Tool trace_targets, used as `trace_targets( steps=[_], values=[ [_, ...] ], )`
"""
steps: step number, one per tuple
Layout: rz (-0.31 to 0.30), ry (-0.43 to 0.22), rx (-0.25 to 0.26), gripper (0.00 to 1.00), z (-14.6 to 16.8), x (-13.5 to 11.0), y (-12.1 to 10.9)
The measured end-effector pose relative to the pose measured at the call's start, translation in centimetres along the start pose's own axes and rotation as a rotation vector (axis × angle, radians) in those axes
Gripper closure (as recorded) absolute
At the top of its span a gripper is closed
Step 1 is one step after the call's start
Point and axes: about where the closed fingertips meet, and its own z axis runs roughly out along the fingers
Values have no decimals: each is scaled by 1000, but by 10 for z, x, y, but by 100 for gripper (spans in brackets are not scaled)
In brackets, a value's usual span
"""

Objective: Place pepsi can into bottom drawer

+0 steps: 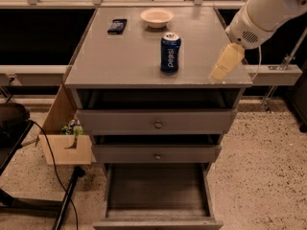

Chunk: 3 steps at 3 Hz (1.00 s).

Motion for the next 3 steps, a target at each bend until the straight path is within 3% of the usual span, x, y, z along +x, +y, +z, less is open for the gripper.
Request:
trace_targets(
  steps=[1, 2, 3],
  values=[
    [74, -95, -9, 0, 19, -15, -37],
    [73, -91, -12, 0, 20, -15, -35],
    [113, -96, -31, 0, 29, -7, -37]
  ],
)
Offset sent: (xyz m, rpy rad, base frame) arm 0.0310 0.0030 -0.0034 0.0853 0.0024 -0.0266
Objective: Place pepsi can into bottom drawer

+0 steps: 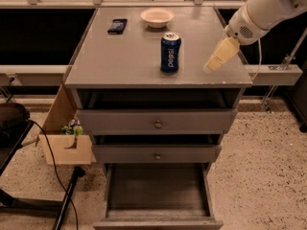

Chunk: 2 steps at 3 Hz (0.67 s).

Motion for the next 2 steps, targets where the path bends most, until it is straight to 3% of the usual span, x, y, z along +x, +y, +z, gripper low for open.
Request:
trace_targets(
  steps=[2],
  values=[
    [48, -46, -36, 0, 27, -6, -6]
  ],
)
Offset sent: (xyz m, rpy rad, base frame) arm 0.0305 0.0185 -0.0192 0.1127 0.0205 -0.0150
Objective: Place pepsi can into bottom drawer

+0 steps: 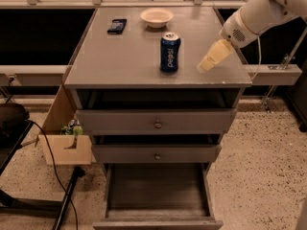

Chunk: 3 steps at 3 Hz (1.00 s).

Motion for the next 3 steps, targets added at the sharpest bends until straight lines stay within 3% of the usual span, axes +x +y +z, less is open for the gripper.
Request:
trace_targets(
  steps=[3],
  values=[
    [-38, -120, -64, 0, 42, -45, -4]
  ],
)
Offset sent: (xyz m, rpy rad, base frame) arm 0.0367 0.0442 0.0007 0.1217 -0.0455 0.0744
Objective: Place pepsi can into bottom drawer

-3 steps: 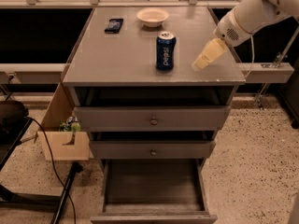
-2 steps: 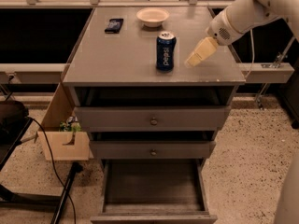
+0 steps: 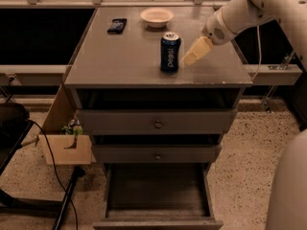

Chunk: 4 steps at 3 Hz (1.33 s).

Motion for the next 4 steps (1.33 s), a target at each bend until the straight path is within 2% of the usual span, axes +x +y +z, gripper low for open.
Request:
trace_targets(
  steps=[2, 3, 4],
  values=[
    [-23, -30, -66, 0, 30, -19, 5],
    [-43, -53, -128, 0, 42, -36, 22],
    [-55, -66, -166, 0, 45, -46, 34]
  ],
)
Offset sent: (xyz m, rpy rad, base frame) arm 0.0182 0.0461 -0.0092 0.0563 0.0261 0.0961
